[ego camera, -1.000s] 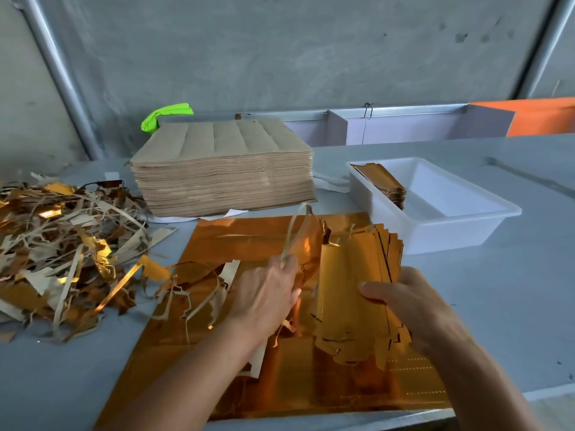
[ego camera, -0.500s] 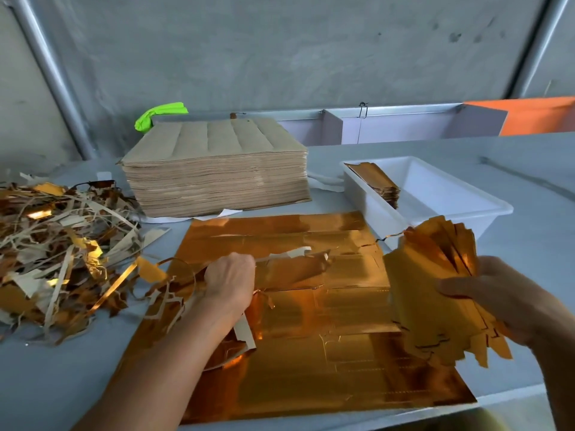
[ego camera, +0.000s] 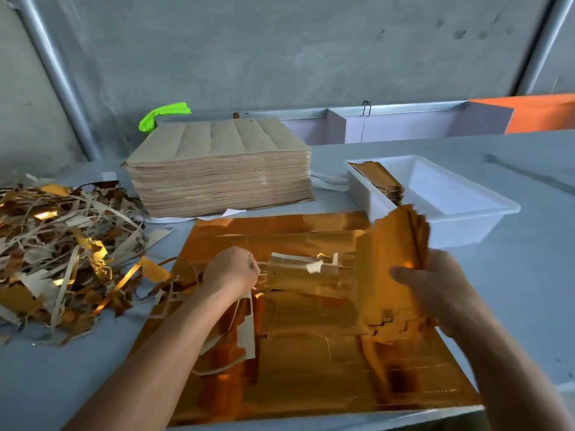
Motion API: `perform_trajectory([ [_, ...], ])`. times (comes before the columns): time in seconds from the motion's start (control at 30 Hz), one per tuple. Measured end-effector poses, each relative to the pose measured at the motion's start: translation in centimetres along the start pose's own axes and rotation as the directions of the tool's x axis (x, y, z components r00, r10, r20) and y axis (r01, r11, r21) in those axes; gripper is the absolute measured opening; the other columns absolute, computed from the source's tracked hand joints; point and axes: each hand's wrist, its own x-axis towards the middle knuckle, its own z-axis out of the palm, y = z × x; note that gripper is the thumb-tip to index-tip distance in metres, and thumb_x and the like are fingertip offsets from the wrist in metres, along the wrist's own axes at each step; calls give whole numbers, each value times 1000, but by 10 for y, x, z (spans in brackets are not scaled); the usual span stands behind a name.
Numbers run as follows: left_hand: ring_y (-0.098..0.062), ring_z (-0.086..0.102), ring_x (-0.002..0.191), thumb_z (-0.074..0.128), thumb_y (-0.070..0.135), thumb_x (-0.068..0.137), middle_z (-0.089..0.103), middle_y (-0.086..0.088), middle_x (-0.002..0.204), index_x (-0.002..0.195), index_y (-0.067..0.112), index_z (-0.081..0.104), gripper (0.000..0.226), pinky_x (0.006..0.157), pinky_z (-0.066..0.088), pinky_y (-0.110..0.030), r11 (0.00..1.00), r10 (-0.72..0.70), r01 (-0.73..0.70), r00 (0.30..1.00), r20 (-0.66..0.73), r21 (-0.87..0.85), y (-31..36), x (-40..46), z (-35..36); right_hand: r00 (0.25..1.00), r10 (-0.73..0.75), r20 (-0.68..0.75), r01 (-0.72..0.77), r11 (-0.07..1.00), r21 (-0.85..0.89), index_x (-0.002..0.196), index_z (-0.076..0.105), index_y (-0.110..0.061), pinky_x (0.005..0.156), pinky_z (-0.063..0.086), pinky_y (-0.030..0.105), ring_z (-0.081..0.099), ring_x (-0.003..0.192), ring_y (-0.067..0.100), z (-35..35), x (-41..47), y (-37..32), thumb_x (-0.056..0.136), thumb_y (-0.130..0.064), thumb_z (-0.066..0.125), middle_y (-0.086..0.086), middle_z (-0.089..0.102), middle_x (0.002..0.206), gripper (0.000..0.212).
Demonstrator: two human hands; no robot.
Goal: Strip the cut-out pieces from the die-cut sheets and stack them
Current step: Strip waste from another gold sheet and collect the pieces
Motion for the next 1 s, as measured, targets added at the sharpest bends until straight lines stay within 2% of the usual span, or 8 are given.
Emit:
perform_trajectory([
  [0.17, -5, 54, 76, 68, 38, 83, 57, 12, 86, 88, 23, 57, 19, 53, 32, -17, 951, 252, -247, 968, -5, 186, 12, 0, 3, 992, 1, 124, 1, 1000, -16, 81, 53, -5, 61, 51, 41, 58, 64, 31, 36, 7, 2, 92, -11, 56, 16, 54, 71, 13],
  [0.3, -7, 52, 63, 66, 40, 84, 52, 5, 75, 128, 16, 36, 58, 57, 41, -20, 886, 376, -372, 926, 38, 276, 24, 10, 9, 993, 38, 115, -39, 999, 8, 86, 52, -6, 66, 53, 41, 60, 70, 34, 37, 8, 6, 92, -13, 56, 17, 55, 77, 10],
  [0.4, -20, 61, 97, 58, 52, 86, 62, -4, 113, 148, 28, 17, 78, 86, 46, -36, 879, 308, -361, 929, 206, 311, 35, 22, 9, 994, 43, 101, -45, 999, 17, 95, 54, 6, 64, 50, 43, 54, 66, 31, 31, 8, 12, 91, -10, 57, 17, 52, 74, 16],
  [0.47, -24, 53, 116, 52, 56, 88, 55, -5, 131, 143, 30, 33, 63, 87, 42, -36, 880, 248, -336, 928, 279, 335, 39, 32, 8, 993, 60, 100, -63, 997, 33, 93, 55, 5, 59, 46, 38, 53, 61, 29, 28, 8, 16, 91, -11, 58, 14, 51, 69, 16],
  [0.57, -19, 56, 105, 58, 46, 89, 62, 0, 116, 119, 23, 59, 38, 76, 38, -27, 907, 266, -320, 940, 214, 275, 40, 39, 12, 991, 88, 105, -97, 992, 85, 85, 54, -4, 54, 46, 34, 54, 56, 25, 24, 10, 19, 92, -14, 58, 11, 52, 65, 13],
  [0.77, -15, 51, 92, 67, 30, 86, 52, 1, 98, 93, 19, 66, 13, 74, 39, -24, 909, 340, -331, 940, 7, 253, 32, 38, 16, 992, 103, 68, -112, 982, 151, 82, 52, -10, 60, 49, 41, 55, 66, 30, 25, 11, 22, 91, -15, 60, 22, 60, 82, 13],
  [0.87, -7, 54, 76, 65, 23, 88, 60, 3, 95, 82, 19, 61, 8, 64, 38, -18, 961, 270, -267, 962, -32, 76, 31, 38, 6, 995, 104, 12, -104, 981, 161, 86, 55, -3, 59, 45, 40, 51, 65, 31, 26, 13, 25, 90, -14, 61, 31, 59, 85, 13],
  [1.0, -5, 53, 71, 57, 20, 94, 65, 4, 80, 79, 18, 58, 15, 60, 39, -21, 916, 102, -101, 995, -19, -388, 28, 33, -24, 992, 112, -58, -93, 961, 260, 76, 50, -11, 39, 40, 25, 48, 48, 19, 24, 15, 26, 91, -11, 59, 11, 52, 67, 18],
])
